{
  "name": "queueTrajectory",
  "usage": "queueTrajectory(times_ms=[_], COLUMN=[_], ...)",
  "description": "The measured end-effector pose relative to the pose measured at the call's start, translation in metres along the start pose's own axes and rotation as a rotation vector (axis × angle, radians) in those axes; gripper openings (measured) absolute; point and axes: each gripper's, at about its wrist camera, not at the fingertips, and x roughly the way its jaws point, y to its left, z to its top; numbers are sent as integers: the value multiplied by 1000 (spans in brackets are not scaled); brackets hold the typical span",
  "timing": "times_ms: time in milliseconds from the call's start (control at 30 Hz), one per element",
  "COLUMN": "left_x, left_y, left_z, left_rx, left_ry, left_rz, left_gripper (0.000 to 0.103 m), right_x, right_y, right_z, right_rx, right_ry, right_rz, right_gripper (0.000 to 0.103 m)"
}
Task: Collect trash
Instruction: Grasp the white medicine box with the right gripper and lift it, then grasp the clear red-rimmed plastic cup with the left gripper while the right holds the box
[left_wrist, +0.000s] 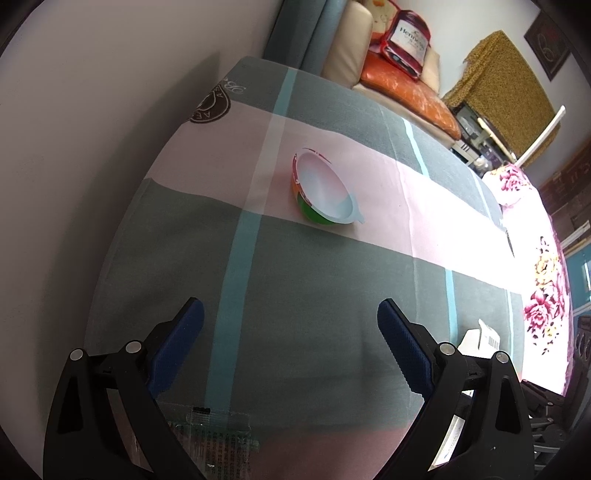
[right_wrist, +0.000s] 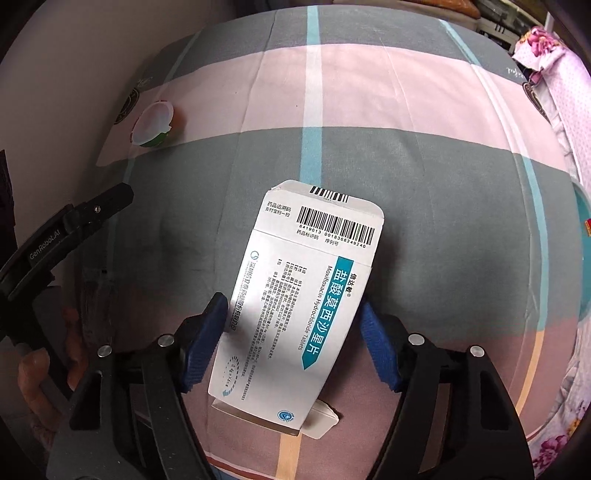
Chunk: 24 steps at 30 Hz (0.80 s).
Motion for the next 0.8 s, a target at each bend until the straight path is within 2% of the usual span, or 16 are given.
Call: queueTrajectory(times_ms=[367, 533, 667, 733, 800], left_x=[27, 45, 53, 53, 54], left_y=[-32, -37, -38, -40, -40], left_z=[50, 59, 64, 65, 67], left_rx=[29, 40, 59, 72, 65], left_ry=[-38, -15, -18, -33, -42], left_rz=[85, 113, 148, 162, 153], left_gripper=[94, 74, 68, 52, 51], right_x=[-16, -17, -12, -7, -6], right_y=[-27, -29, -32, -31, -32], right_z=[52, 74, 86, 91, 92], right_rx=[26, 4, 1, 2, 0], right_ry=[-79, -110, -111, -112, -113], right_rz=[8, -13, -6, 0, 6], right_gripper=[68, 68, 68, 68, 68])
